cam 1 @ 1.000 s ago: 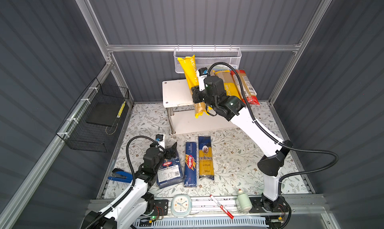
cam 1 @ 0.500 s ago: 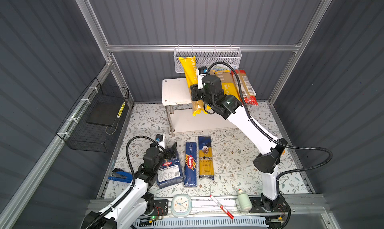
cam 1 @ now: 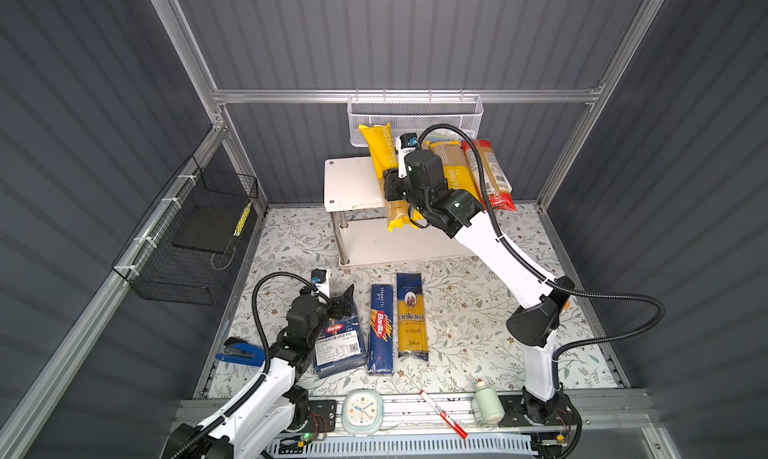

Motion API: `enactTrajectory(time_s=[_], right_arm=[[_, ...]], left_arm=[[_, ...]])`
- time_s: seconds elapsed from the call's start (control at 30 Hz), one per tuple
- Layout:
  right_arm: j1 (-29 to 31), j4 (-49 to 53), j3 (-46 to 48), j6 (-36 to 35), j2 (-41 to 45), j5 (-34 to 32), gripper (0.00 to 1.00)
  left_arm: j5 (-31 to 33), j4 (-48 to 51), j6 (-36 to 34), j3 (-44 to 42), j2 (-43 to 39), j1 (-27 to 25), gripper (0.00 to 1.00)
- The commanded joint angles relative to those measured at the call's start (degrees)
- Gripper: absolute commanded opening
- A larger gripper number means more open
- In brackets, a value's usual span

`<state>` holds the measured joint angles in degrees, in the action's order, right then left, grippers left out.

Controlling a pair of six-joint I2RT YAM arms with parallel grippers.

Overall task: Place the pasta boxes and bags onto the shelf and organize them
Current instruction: 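Lower the Pastatime bag onto the top tier beside the other bags, open right gripper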

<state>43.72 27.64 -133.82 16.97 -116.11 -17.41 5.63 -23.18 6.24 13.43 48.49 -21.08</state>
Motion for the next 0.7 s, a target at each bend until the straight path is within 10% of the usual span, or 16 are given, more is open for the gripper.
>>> enactTrajectory(time_s=[0.0,0.43,0.67], right_arm=[[-0.6,-5.0,-0.4,0.1,0.0,-1.5,0.38],[1.7,-0.3,2.0,-4.6,7.4,0.5,0.47],[6.8,-0.7,23.7,-7.1,24.4,-0.7,0.44]], left_arm=[[0.7,-1.1,0.4,0.3,-0.8,0.0,0.99],[0.7,-1.1,0.5,0.2,-1.1,0.0,0.99],[0.6,-1.1,0.5,0.3,-0.9,-0.1,0.99]])
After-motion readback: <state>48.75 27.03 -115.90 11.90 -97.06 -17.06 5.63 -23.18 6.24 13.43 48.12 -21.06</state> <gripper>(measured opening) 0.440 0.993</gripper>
